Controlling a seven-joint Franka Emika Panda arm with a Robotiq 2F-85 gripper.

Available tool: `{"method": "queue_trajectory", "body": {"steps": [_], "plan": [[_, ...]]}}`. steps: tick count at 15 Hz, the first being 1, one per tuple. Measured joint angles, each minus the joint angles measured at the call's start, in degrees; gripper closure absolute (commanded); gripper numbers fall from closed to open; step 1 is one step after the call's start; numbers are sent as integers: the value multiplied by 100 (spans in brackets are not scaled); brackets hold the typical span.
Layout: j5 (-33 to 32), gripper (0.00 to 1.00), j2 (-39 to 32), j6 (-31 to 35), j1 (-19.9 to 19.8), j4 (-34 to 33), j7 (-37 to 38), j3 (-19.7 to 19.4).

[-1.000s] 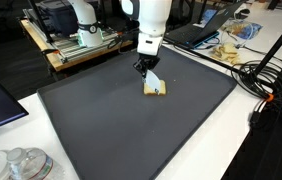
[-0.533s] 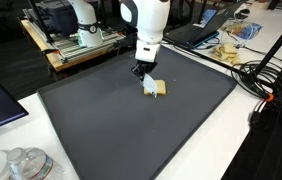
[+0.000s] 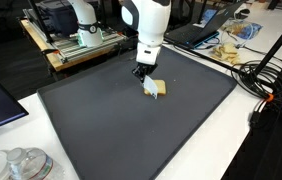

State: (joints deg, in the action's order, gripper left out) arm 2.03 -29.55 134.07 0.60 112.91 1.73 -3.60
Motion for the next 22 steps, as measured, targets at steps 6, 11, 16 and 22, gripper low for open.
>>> {"method": "queue_trajectory", "body": {"steps": [6, 11, 16, 22], "plan": [[0, 99, -63, -101, -57, -102, -2, 0], [-9, 99, -169, -327, -64, -279, -2, -1], [-45, 99, -207, -335, -73, -312, -59, -10], [-111, 99, -221, -300, -76, -317, -99, -16]]}}
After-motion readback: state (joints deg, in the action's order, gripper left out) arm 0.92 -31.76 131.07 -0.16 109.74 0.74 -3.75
